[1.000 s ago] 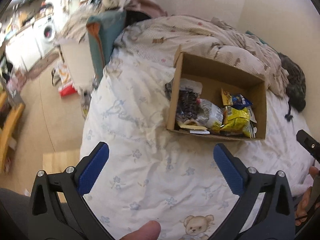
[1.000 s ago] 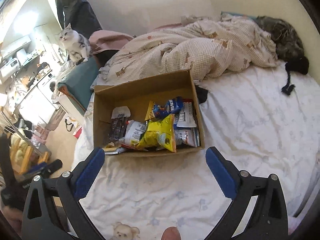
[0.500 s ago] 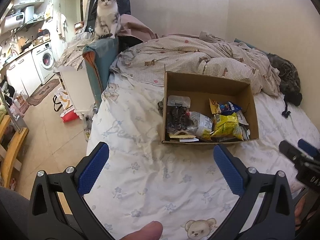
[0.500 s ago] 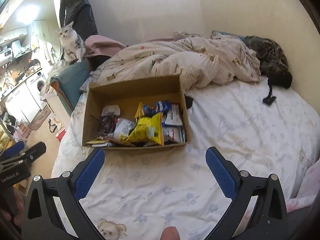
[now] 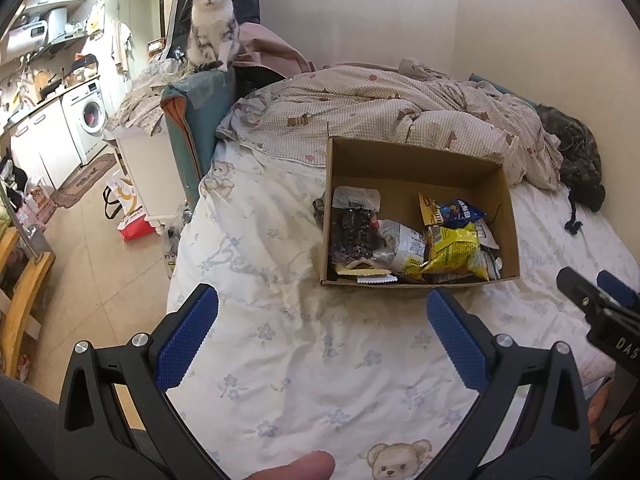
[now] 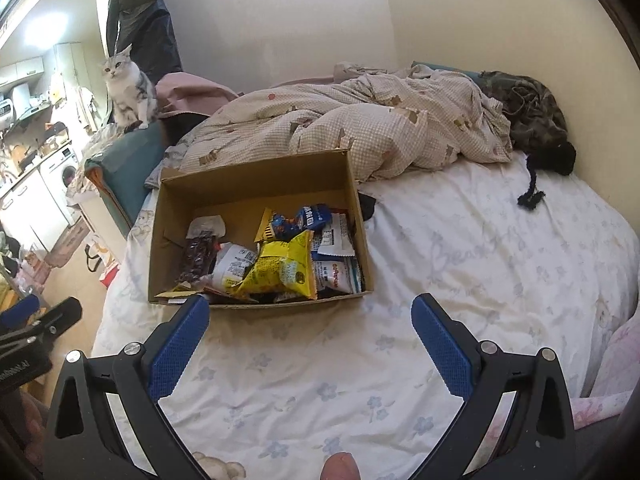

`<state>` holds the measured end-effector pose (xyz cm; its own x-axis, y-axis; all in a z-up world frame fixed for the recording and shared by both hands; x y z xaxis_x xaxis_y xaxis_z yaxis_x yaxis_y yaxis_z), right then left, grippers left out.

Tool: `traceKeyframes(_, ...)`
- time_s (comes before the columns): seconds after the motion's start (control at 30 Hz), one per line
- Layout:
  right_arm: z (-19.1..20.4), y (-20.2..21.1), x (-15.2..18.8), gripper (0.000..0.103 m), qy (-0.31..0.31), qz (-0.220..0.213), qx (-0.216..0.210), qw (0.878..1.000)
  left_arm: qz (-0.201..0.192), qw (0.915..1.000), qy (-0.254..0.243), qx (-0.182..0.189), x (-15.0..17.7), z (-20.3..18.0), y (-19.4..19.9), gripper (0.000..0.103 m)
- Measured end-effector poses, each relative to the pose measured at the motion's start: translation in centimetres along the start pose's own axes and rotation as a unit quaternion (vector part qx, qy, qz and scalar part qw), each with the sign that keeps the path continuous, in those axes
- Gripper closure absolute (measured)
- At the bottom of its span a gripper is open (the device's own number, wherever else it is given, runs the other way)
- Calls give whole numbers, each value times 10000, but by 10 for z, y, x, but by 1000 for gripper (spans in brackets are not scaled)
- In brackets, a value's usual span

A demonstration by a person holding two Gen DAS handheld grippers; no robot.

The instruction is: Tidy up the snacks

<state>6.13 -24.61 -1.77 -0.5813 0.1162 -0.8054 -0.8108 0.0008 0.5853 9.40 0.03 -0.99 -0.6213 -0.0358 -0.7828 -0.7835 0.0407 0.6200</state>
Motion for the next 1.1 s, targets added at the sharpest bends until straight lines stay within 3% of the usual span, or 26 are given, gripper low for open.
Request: traceKeyframes(1.1,6,1,0,0,230,-104,111,9996,42,9999,-1,112,-2,-5,3,0)
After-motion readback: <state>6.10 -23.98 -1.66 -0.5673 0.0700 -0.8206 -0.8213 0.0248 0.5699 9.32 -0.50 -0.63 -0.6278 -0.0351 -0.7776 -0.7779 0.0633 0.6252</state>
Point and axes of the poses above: each gripper's, at about its wrist camera, not at the fingertips, and y roughly against the way its jaws point, z to its left, x to its underside, the point moved 1 cm from there along -y, roughly the way its jaws point, and after that the axes turned 3 degrees about -z, right-handed, at the moved point
